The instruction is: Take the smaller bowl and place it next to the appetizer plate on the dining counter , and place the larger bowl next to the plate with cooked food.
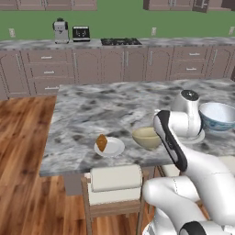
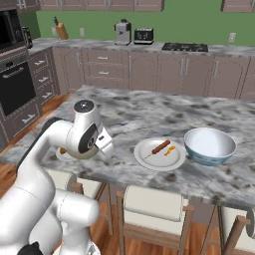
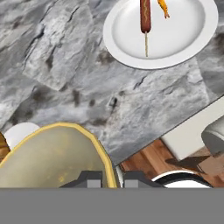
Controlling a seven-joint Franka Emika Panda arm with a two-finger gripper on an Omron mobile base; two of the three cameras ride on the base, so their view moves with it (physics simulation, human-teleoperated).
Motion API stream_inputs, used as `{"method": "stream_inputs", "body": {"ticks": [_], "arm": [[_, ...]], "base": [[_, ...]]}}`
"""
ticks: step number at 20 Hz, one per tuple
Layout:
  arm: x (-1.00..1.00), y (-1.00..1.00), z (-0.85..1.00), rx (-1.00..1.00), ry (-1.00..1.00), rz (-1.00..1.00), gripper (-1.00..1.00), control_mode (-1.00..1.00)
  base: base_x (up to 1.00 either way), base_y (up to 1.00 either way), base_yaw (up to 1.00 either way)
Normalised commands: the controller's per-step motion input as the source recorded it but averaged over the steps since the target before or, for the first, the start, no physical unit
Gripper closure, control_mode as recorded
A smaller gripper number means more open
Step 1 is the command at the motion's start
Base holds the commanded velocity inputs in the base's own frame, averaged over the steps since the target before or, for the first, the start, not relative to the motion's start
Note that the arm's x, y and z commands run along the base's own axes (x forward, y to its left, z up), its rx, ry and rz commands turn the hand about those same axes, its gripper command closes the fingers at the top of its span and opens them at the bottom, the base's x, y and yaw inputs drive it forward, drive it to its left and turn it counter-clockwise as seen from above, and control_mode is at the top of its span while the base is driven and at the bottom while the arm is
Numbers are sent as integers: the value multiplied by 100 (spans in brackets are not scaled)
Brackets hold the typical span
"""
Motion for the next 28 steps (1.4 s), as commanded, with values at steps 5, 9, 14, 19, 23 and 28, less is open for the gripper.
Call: {"method": "stream_inputs", "body": {"ticks": [5, 9, 14, 19, 23, 28], "arm": [[43, -20, -38, 0, 2, 0, 100, -100], [65, -5, -36, 0, 0, 0, 100, -100], [83, 0, -40, -4, 0, 0, 100, -100], [70, 0, -40, -5, 0, 0, 100, -100], [68, 7, -48, -6, 0, 0, 100, -100], [64, 15, -55, -7, 0, 0, 100, -100]], "base": [[0, 0, 0], [0, 0, 0], [0, 0, 0], [0, 0, 0], [0, 0, 0], [0, 0, 0]]}}
